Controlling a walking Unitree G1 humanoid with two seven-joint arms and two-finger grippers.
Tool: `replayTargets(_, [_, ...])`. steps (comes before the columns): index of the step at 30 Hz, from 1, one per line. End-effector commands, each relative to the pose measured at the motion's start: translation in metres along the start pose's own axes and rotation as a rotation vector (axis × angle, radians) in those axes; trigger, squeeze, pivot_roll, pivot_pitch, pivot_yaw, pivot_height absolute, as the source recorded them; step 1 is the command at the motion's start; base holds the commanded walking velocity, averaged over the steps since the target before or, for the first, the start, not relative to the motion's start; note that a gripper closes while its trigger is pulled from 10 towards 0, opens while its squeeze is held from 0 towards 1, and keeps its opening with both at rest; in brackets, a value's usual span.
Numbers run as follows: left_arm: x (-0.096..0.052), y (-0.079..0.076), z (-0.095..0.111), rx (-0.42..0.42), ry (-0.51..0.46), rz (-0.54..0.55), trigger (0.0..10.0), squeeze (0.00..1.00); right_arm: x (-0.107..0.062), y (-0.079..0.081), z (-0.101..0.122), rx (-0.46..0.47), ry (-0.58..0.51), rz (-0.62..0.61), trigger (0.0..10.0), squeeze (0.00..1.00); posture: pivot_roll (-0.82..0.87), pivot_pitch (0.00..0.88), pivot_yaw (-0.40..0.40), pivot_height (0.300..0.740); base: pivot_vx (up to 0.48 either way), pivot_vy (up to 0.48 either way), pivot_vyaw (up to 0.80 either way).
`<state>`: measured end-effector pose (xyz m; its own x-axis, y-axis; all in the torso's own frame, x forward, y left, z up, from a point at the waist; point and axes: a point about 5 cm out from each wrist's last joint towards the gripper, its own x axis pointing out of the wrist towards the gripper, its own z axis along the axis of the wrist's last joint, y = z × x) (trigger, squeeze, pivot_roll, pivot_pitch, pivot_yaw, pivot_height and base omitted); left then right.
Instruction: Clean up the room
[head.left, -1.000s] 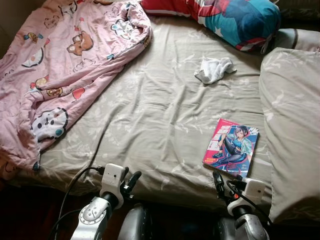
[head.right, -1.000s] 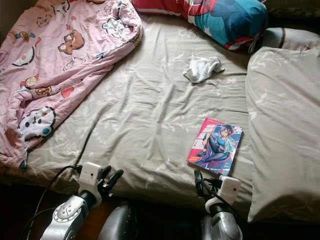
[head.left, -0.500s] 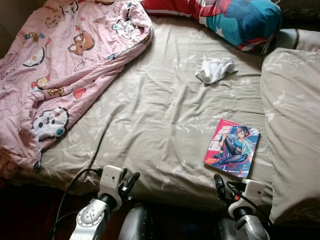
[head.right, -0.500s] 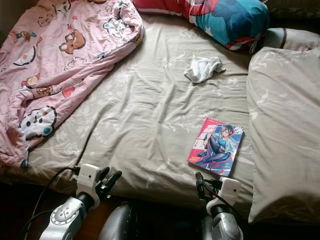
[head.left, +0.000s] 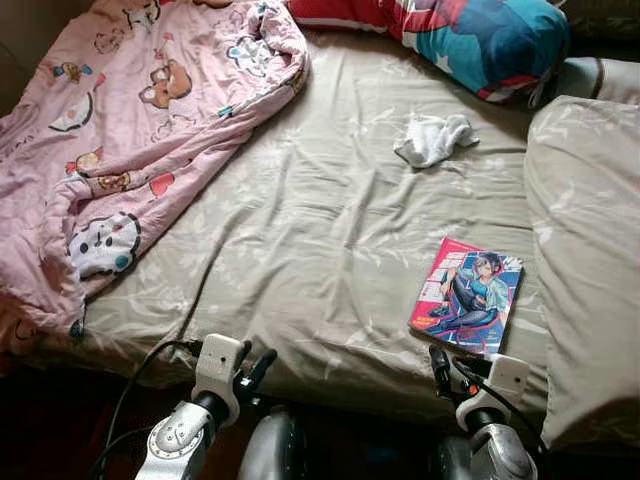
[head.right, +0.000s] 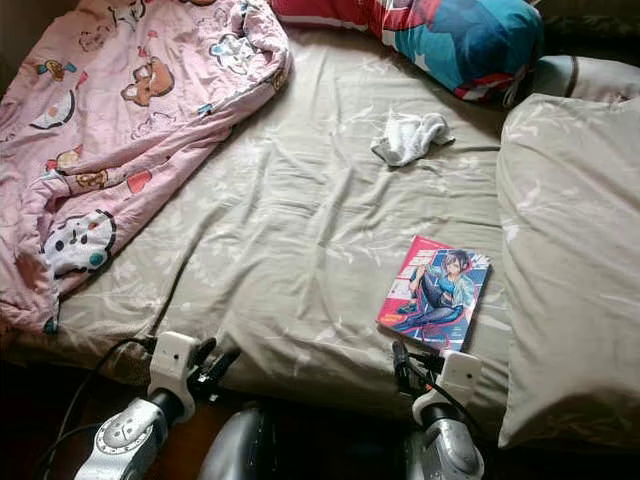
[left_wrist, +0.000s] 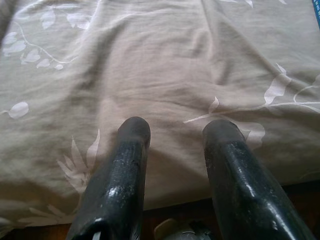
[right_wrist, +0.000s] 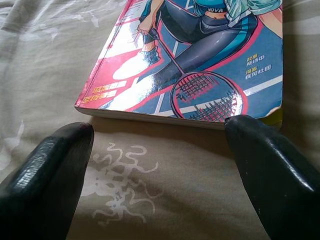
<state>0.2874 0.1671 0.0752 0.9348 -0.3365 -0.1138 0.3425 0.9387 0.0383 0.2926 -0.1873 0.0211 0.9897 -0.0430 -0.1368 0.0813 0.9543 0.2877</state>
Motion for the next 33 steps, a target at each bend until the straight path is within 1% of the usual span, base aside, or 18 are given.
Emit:
replayTargets(1, [-0.009,0.002,-0.013,0.002,0.060,0.003,10.0,0.00,-0.008,-0.003,-0.014,0.005,0.062,-0.022,10.0,0.00,0.02,0.420,0.173,0.626,0.000,0.000,0.00])
replayTargets(14, [-0.019,0.001,-0.016,0.006,0.077,-0.003,10.0,0.00,-0.008,-0.010,-0.013,-0.009,0.070,-0.066,10.0,0.00,0.03,0.455,0.180,0.626,0.000,0.000,0.00])
replayTargets(28, [-0.026,0.000,-0.022,0.007,0.104,-0.004,10.0,0.00,-0.004,-0.009,-0.009,-0.022,0.063,-0.067,10.0,0.00,0.04,0.479,0.182,0.626,0.000,0.000,0.00])
replayTargets(33, [-0.028,0.000,-0.024,0.006,0.111,-0.003,10.0,0.00,-0.002,-0.015,-0.003,-0.037,0.048,-0.088,10.0,0.00,0.04,0.482,0.178,0.626,0.000,0.000,0.00])
